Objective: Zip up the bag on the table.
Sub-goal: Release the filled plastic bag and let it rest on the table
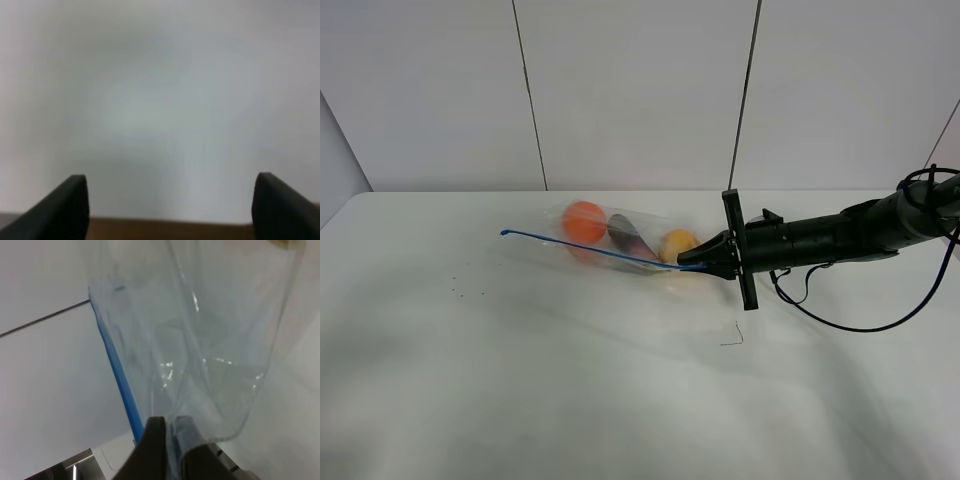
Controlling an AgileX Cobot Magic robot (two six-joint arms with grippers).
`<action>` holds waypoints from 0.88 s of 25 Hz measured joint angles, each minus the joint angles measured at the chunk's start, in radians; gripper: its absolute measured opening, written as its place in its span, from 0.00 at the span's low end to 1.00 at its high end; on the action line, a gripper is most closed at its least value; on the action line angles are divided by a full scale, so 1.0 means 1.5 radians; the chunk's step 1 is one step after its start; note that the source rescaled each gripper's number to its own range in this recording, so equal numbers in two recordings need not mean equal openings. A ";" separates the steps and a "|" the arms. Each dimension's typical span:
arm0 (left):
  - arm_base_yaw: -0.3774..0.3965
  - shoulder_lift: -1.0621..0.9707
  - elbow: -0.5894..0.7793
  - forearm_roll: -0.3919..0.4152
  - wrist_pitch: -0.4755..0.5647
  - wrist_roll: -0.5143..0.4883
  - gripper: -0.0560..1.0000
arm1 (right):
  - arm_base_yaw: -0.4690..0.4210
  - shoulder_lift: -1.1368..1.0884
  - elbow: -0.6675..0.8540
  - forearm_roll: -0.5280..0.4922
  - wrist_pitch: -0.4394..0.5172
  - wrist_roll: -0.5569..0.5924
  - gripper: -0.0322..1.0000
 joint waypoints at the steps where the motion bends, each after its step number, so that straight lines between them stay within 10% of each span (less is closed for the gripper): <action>1: 0.000 -0.018 0.000 0.000 0.000 0.000 1.00 | 0.000 0.000 0.000 0.000 0.000 0.000 0.03; 22: -0.002 -0.156 0.002 -0.001 0.001 0.000 1.00 | 0.000 0.000 0.000 0.000 0.000 0.000 0.03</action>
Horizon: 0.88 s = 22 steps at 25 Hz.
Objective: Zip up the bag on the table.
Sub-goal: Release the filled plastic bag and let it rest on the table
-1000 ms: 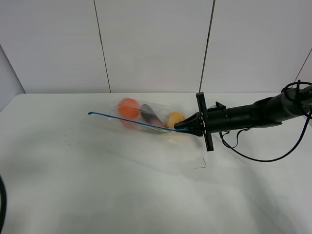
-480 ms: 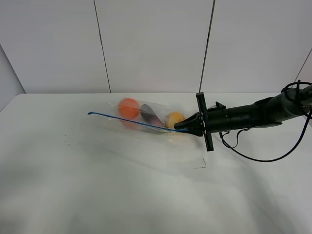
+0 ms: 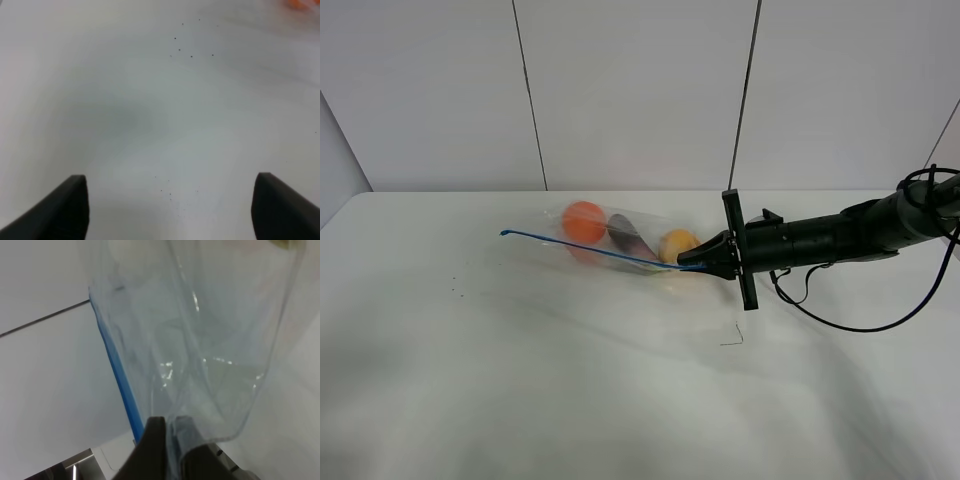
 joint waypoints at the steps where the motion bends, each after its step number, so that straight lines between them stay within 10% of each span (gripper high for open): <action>1: 0.000 0.000 0.000 0.000 0.000 0.000 1.00 | 0.000 0.000 0.000 0.000 0.000 0.000 0.03; 17: -0.001 0.000 0.000 -0.016 0.000 0.000 1.00 | 0.000 0.000 0.000 -0.001 0.000 0.000 0.07; 22: -0.001 0.000 0.000 -0.016 0.000 0.000 1.00 | 0.000 0.000 0.000 -0.023 0.002 0.000 0.67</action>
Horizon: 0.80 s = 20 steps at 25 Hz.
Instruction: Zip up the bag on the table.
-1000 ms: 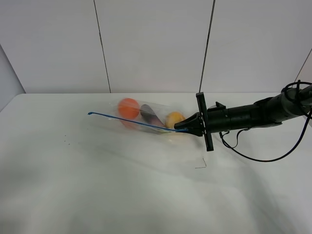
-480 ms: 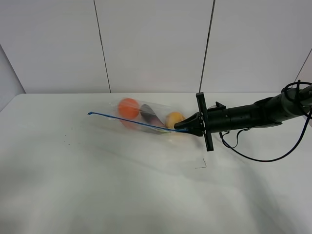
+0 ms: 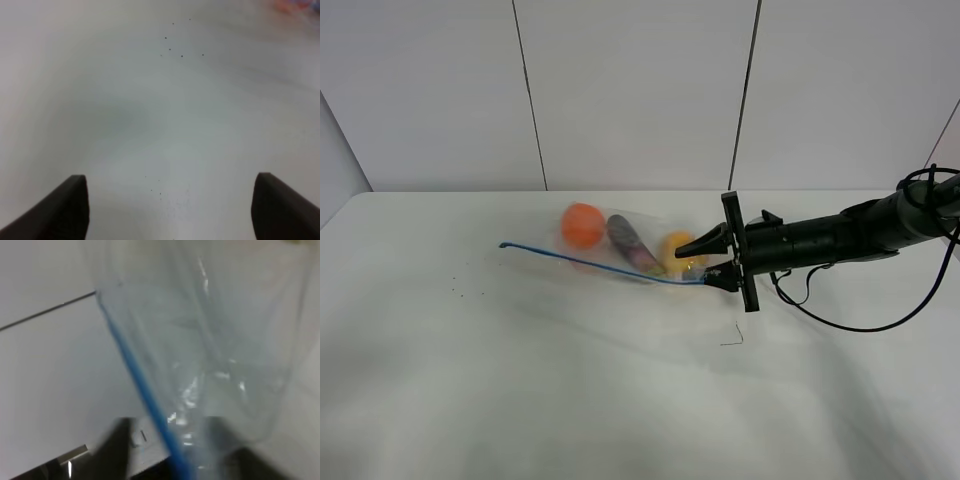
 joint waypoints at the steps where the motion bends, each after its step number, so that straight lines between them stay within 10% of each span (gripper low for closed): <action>1: 0.000 0.000 0.000 0.000 0.000 0.000 1.00 | 0.000 0.000 0.000 -0.006 0.000 0.000 0.81; 8: 0.000 0.000 0.000 0.000 0.000 0.000 1.00 | -0.004 0.000 -0.048 -0.128 0.001 0.022 0.99; 20: 0.000 0.000 0.000 0.002 0.000 0.000 1.00 | -0.003 -0.035 -0.384 -0.756 -0.015 0.334 1.00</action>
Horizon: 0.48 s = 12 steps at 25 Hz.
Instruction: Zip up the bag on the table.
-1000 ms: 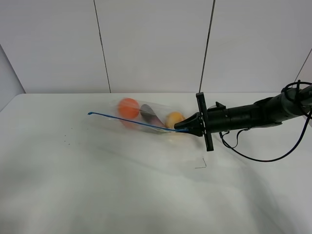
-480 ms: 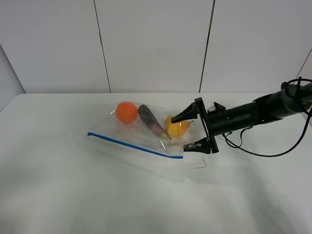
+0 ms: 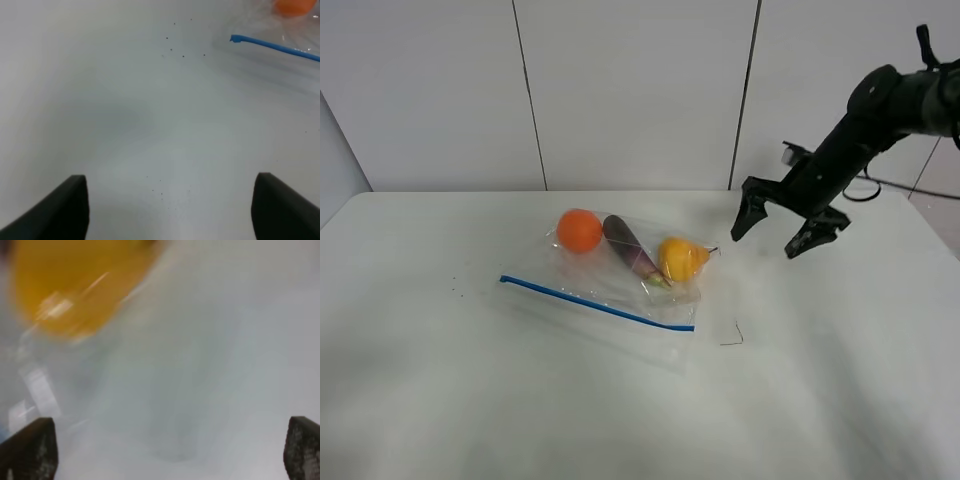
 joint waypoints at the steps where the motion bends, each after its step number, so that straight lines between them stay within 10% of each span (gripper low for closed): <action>1: 0.000 0.000 0.000 0.000 0.000 0.000 1.00 | 0.000 -0.001 -0.022 -0.040 0.001 0.019 1.00; 12: 0.000 0.000 0.000 -0.002 0.000 0.000 1.00 | -0.002 -0.006 -0.042 -0.188 0.020 0.067 1.00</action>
